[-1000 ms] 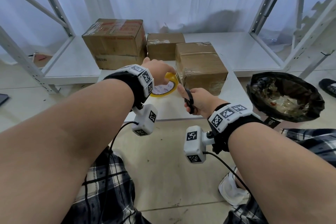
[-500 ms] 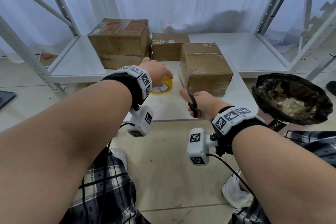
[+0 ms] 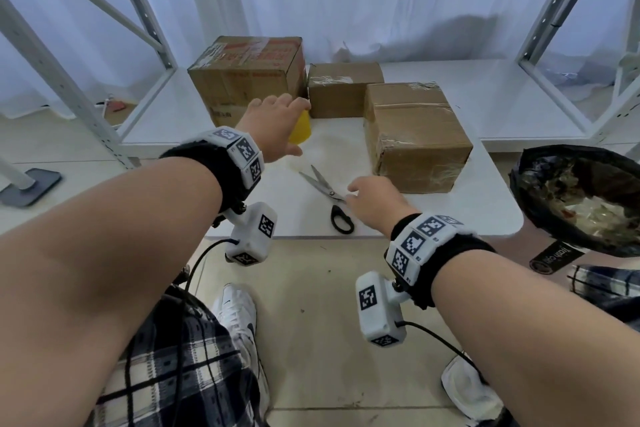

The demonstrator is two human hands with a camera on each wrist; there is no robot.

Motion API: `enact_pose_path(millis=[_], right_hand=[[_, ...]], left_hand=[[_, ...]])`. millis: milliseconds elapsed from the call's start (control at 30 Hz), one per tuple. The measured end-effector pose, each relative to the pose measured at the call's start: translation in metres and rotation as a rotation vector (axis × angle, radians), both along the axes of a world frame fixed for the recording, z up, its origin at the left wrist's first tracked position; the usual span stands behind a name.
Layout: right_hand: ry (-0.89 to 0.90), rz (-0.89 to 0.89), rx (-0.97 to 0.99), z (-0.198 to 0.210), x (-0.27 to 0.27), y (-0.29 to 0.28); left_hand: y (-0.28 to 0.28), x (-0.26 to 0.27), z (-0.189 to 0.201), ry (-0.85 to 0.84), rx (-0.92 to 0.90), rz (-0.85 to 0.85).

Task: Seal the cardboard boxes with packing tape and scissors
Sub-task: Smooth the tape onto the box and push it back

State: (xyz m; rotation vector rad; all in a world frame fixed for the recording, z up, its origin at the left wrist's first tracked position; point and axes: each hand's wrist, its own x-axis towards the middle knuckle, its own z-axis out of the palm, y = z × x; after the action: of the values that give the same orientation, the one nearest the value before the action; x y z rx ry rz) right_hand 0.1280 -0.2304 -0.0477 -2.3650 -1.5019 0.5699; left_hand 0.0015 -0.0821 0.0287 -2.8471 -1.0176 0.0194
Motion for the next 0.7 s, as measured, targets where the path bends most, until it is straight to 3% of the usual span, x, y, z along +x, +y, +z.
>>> enact_pose_path(millis=[100, 167, 400, 700], right_hand=[[-0.195, -0.066, 0.374, 0.018, 0.015, -0.004], [-0.354, -0.095, 0.504, 0.031, 0.031, -0.003], [-0.382, -0.111, 0.098, 0.017, 0.069, 0.031], [-0.547, -0.129, 0.072, 0.004, 0.055, 0.043]], left_hand=[[-0.002, 0.015, -0.009, 0.024, 0.006, -0.045], [-0.003, 0.029, -0.016, 0.049, 0.014, -0.094], [0.003, 0.074, -0.061, 0.108, -0.003, -0.143], [0.010, 0.084, -0.096, 0.134, 0.051, -0.180]])
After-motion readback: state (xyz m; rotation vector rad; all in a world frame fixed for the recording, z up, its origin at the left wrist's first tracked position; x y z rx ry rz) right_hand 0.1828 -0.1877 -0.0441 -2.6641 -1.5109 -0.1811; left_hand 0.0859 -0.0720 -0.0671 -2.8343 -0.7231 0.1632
